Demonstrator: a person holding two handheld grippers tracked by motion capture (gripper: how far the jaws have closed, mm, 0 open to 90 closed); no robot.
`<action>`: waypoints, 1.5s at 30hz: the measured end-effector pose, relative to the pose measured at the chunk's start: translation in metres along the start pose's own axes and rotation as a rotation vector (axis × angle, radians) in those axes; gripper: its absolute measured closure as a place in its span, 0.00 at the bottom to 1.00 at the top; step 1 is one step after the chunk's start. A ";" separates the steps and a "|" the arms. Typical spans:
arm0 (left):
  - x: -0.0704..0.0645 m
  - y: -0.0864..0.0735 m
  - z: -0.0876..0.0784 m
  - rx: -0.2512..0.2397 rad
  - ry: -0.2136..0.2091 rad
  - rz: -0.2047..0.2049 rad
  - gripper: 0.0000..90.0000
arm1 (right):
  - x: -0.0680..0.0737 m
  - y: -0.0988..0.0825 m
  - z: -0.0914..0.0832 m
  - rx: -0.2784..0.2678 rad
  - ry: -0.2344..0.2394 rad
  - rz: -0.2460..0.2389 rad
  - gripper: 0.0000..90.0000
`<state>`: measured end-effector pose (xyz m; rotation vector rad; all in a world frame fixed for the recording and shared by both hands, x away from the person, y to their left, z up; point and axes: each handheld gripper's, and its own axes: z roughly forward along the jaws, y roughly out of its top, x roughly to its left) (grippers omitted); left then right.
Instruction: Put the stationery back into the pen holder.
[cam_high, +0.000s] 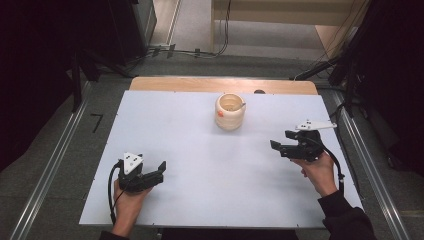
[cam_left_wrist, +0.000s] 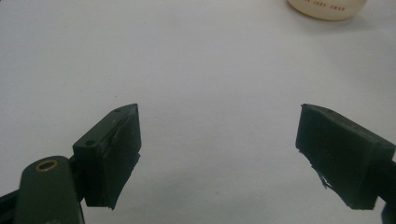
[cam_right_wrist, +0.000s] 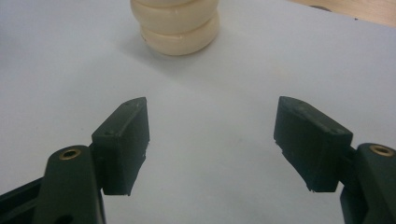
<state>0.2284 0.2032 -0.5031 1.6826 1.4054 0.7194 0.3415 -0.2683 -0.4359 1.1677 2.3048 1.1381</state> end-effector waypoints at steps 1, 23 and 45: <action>0.000 0.000 0.000 0.000 0.002 -0.001 0.17 | 0.000 -0.001 -0.001 -0.002 -0.001 -0.001 0.28; -0.001 -0.001 0.000 0.003 0.003 0.001 0.17 | -0.003 -0.025 -0.022 -0.006 -0.017 0.008 0.28; -0.002 -0.001 0.001 0.007 0.013 0.005 0.17 | -0.020 -0.060 -0.038 0.018 -0.072 0.049 0.28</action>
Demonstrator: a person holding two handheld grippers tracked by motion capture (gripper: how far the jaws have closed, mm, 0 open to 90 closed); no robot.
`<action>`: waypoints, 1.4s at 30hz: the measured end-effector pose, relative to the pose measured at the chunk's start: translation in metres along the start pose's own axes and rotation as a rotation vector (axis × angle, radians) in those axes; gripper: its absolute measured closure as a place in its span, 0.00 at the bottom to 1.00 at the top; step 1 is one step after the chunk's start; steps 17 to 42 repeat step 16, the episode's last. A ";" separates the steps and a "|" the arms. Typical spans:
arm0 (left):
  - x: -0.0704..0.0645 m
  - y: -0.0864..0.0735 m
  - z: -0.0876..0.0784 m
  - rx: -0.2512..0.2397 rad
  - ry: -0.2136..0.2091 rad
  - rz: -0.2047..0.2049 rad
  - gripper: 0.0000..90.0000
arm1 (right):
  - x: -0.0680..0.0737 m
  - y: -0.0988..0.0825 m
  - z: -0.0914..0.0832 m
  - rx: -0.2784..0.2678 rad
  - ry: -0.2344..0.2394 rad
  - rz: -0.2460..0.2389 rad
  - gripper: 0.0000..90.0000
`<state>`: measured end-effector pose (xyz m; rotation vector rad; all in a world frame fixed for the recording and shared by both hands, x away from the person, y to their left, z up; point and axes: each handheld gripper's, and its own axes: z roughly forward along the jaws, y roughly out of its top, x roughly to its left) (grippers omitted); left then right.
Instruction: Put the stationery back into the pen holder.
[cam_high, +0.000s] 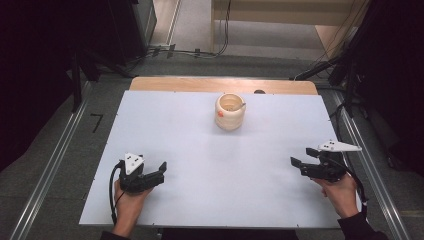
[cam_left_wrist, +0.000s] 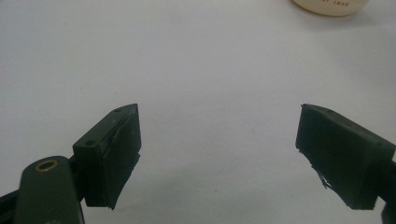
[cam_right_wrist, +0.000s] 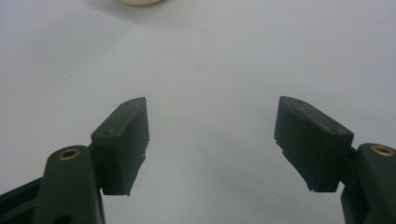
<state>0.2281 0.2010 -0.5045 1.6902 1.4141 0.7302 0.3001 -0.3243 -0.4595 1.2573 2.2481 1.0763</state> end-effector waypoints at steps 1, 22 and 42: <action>0.000 0.000 0.000 0.000 0.000 -0.001 0.17 | -0.001 -0.001 -0.001 0.001 0.000 -0.002 0.28; -0.002 0.000 0.000 0.001 0.005 0.010 0.17 | -0.012 -0.018 -0.017 -0.004 -0.024 0.025 0.23; -0.002 0.000 0.000 0.001 0.005 0.010 0.17 | -0.012 -0.018 -0.017 -0.004 -0.024 0.025 0.23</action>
